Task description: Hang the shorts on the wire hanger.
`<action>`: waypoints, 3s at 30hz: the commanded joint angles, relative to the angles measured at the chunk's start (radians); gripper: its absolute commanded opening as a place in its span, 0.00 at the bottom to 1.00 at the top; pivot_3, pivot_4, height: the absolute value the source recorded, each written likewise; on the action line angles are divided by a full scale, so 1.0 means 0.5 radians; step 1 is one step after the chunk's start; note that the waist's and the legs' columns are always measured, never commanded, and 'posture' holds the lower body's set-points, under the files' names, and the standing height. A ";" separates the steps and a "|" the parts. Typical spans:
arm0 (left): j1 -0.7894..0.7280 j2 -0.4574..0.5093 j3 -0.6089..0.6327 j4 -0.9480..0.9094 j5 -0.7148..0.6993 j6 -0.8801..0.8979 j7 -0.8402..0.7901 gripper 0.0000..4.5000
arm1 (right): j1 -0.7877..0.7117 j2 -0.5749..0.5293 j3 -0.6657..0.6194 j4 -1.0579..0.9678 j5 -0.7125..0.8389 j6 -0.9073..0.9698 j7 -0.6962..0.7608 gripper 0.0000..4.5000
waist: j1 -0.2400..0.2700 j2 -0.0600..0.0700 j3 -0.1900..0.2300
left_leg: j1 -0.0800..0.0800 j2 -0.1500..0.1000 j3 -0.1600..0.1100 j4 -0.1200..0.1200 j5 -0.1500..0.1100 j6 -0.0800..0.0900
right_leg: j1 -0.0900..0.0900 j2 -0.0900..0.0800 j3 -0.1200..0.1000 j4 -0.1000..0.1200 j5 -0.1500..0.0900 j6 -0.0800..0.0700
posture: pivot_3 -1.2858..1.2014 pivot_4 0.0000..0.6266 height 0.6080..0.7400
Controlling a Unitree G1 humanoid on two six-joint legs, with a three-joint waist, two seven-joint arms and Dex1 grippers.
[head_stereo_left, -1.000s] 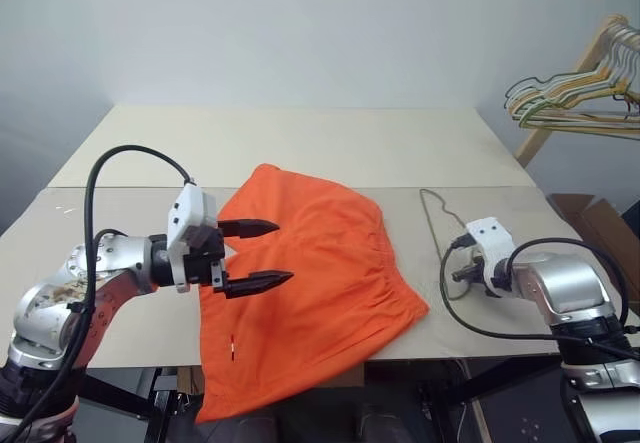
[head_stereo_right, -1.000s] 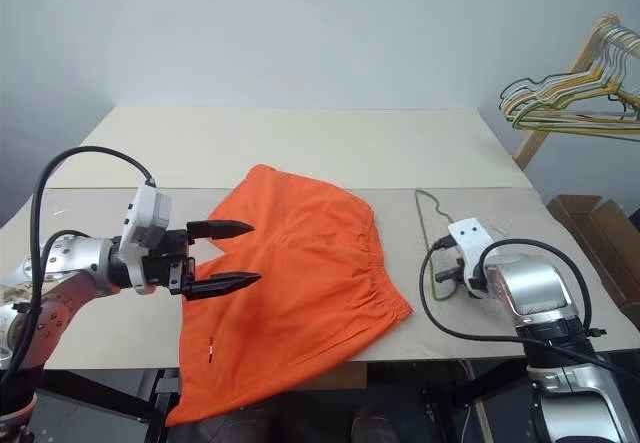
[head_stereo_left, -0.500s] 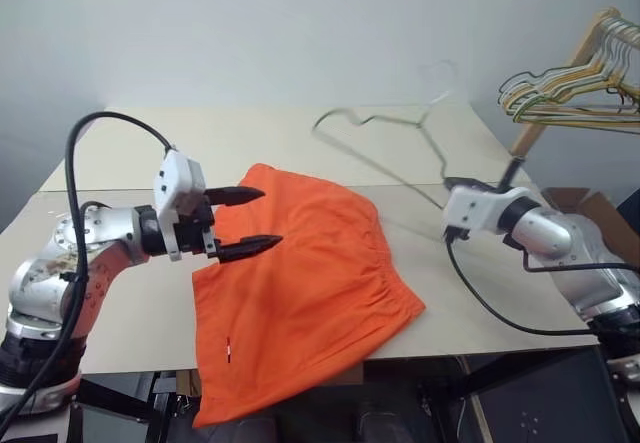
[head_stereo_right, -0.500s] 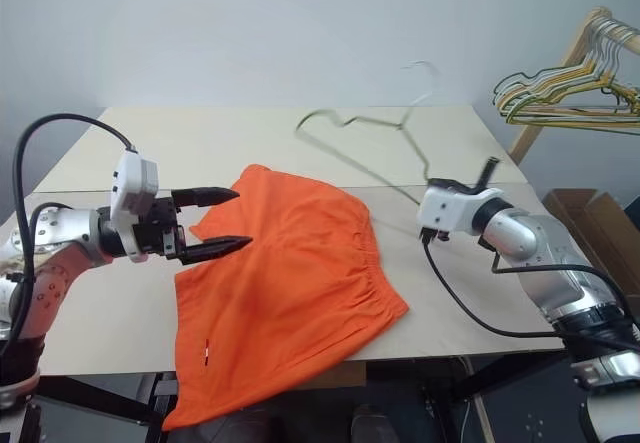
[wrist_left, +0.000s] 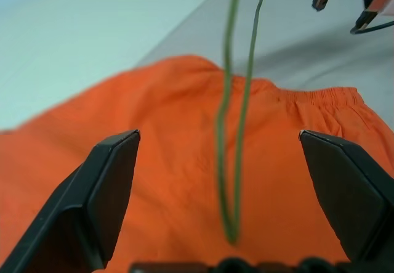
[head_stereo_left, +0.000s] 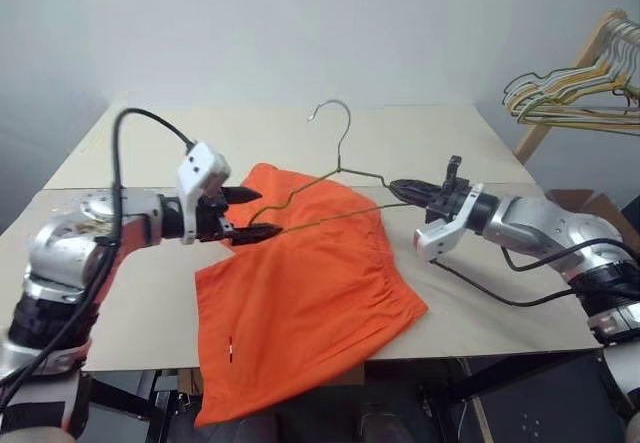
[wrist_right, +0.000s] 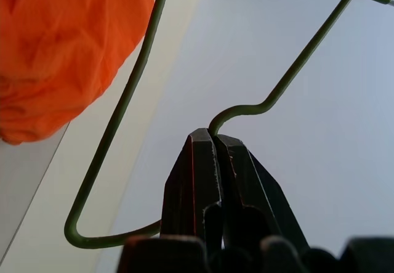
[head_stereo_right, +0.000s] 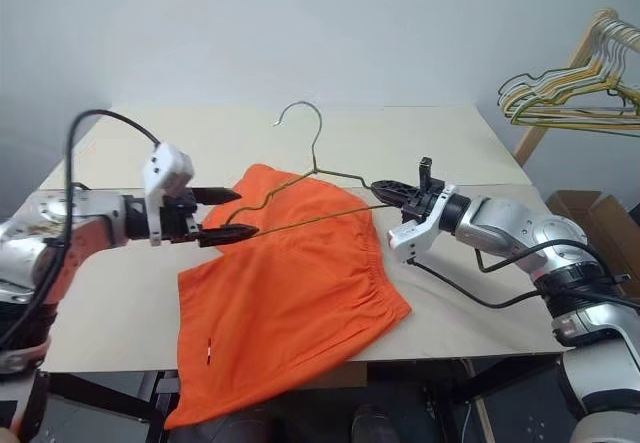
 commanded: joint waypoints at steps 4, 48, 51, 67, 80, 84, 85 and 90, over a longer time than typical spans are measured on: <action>-0.195 -0.013 -0.151 0.153 0.073 0.010 -0.208 1.00 | -0.081 -0.004 -0.075 -0.052 -0.023 -0.074 -0.029 0.00 | -0.016 0.000 0.000 | 0.000 0.000 0.000 0.000 0.000 0.000 | 0.000 0.000 0.000 0.001 0.000 0.000 | 0.51 0.03 1.00; -0.003 0.153 -0.310 0.074 0.670 -0.598 -0.525 0.00 | -0.063 -0.329 0.040 -0.937 2.185 1.832 2.172 0.99 | -0.023 0.000 -0.002 | 0.001 0.001 -0.003 0.006 0.000 0.000 | 0.003 -0.001 -0.002 0.003 0.001 -0.001 | 0.51 0.02 1.00; -0.015 0.124 -0.316 0.062 0.671 -0.613 -0.539 0.00 | -0.207 -0.206 0.133 -0.917 2.007 2.172 2.263 0.99 | -0.003 0.001 -0.002 | 0.001 0.002 -0.002 0.006 0.000 0.001 | 0.003 0.000 -0.004 0.003 0.001 -0.001 | 0.52 0.02 1.00; -0.024 0.065 -0.303 0.053 0.716 -0.632 -0.558 0.00 | -0.382 0.210 0.257 -0.610 1.584 2.651 2.487 0.62 | 0.021 0.001 -0.002 | -0.032 0.001 -0.004 0.029 -0.001 0.001 | -0.029 0.001 -0.005 0.026 0.001 0.000 | 0.52 0.03 1.00; 0.002 0.042 -0.276 0.089 0.716 -0.816 -0.620 0.00 | -0.236 0.167 0.148 -0.792 1.609 2.675 2.592 0.00 | 0.024 0.001 -0.002 | -0.032 0.001 -0.004 0.029 -0.001 0.001 | -0.029 0.001 -0.005 0.026 0.001 0.000 | 0.52 0.04 1.00; 0.016 -0.045 -0.111 0.189 0.582 -0.903 -0.604 0.24 | -0.011 0.051 -0.008 -0.992 1.720 2.794 2.594 0.00 | 0.042 0.001 -0.002 | -0.032 0.001 -0.004 0.030 -0.001 0.001 | -0.028 0.001 -0.006 0.024 0.001 0.000 | 0.52 0.04 1.00; 0.006 -0.072 -0.055 0.218 0.551 -0.874 -0.561 0.32 | 0.070 0.016 -0.075 -1.053 1.772 2.868 2.584 0.00 | 0.051 0.001 -0.002 | -0.032 0.001 -0.004 0.030 -0.001 0.001 | -0.028 0.001 -0.006 0.025 0.001 0.000 | 0.52 0.05 1.00; 0.040 -0.113 0.202 0.276 0.404 -0.769 -0.420 0.68 | 0.547 -0.158 -0.486 -1.289 1.989 3.300 2.449 0.00 | 0.069 0.000 -0.001 | -0.032 0.001 -0.004 0.031 -0.002 0.001 | -0.028 0.001 -0.006 0.026 0.001 0.000 | 0.52 0.08 1.00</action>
